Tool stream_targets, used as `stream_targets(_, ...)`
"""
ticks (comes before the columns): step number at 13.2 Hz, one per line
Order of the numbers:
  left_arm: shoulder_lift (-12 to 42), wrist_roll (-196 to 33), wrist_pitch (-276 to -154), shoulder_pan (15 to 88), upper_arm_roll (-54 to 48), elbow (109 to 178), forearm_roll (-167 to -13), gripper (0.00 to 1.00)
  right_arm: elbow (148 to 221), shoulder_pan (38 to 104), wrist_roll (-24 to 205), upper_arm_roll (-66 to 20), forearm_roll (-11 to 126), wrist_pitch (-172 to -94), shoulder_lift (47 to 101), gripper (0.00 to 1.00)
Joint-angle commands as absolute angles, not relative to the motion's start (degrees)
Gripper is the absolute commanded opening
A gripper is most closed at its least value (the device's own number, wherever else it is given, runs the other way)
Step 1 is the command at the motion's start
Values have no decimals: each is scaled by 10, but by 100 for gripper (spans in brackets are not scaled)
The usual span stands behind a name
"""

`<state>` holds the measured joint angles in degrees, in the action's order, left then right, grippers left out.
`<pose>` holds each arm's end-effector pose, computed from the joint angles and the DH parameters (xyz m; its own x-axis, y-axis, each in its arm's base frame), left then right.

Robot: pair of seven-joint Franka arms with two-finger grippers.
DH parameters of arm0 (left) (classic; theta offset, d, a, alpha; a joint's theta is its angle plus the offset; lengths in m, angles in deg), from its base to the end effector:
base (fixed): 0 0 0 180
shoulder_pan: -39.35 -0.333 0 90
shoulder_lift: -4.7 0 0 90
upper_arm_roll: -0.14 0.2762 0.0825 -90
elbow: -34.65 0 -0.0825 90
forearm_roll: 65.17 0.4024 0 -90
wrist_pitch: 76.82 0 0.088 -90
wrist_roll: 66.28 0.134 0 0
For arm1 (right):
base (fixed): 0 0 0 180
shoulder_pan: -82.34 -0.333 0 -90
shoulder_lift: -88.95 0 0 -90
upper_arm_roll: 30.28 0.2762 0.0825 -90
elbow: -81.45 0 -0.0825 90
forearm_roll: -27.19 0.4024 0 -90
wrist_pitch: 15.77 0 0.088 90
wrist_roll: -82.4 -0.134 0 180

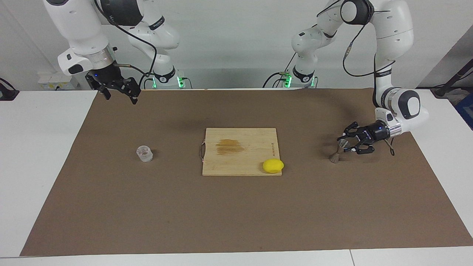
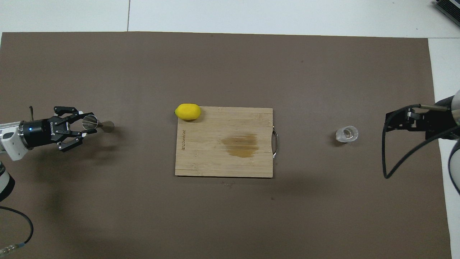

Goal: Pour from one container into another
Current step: 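Close the left gripper around the small metal cup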

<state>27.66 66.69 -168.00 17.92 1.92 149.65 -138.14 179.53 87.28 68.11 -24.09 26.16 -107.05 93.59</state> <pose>0.5517 0.0992 0.2168 0.1491 -0.1968 0.9690 -0.9711 -0.2137 0.1060 0.5494 0.0112 0.5357 0.9737 -0.2258 -0.0304 -0.2247 -0.9738 0.0353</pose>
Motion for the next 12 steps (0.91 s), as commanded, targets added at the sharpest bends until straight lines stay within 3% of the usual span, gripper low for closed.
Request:
stream_targets(1,269,680,-1686,179,21,1502,-1389,38,1812,878,672,-236,268,-1075,951,100)
stream_targets(4,270,677,-1684,181,21,1498,-1390,30,1812,878,670,-236,268,-1075,951,100)
stream_targets(10,261,624,-1656,191,11,1471,-1390,31,1812,884,650,-237,268,-1080,951,100)
stream_targets(12,234,592,-1657,225,11,1476,-1392,31,1812,884,606,-236,268,-1076,951,100)
